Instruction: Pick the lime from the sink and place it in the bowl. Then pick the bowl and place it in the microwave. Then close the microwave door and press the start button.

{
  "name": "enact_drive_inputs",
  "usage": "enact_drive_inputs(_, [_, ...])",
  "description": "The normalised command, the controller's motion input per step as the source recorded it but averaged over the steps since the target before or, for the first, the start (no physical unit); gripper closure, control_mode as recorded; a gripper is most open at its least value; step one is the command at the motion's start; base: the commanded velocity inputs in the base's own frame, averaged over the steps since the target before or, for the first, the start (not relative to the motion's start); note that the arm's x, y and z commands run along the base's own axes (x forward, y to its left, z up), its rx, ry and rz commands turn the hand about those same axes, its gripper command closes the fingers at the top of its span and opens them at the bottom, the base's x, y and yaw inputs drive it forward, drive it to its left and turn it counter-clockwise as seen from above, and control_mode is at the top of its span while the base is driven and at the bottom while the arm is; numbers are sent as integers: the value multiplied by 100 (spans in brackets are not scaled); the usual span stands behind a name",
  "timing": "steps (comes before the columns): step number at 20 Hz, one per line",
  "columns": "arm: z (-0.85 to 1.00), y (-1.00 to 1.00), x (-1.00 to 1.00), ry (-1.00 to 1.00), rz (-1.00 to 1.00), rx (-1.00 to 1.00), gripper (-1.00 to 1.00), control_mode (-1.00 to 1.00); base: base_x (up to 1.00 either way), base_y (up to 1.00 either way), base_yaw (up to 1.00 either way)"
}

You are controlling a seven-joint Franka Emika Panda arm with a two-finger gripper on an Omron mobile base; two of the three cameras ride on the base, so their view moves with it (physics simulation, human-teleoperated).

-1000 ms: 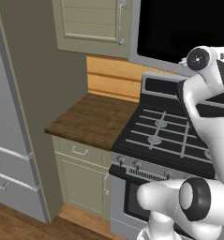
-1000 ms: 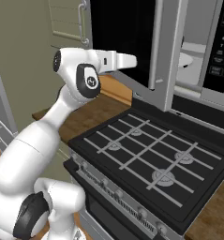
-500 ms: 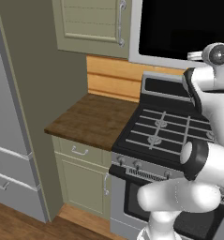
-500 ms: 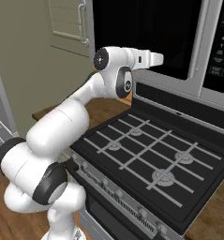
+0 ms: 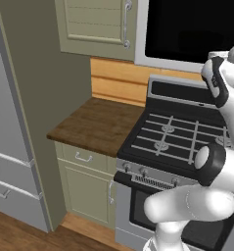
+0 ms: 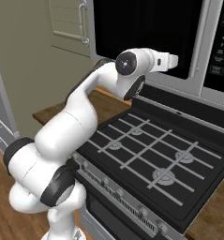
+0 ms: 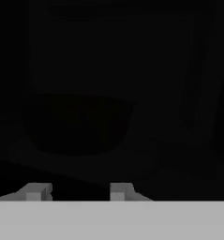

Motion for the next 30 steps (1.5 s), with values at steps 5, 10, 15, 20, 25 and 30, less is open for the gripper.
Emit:
enact_drive_inputs(5, [5,24,-71,-18,0,0,-100,-100,0,0,0])
enact_drive_inputs(10, [30,47,-90,-13,-6,-5,-100,-100,0,0,0])
enact_drive_inputs(15, [46,23,-71,-1,-11,-5,-100,-100,0,0,0])
enact_drive_inputs(20, [34,0,-62,2,-11,-2,-100,-100,0,0,0])
enact_drive_inputs(25, [7,0,-77,11,-6,1,100,-100,0,0,0])
enact_drive_inputs(30, [0,0,-79,3,-6,3,100,-100,0,0,0])
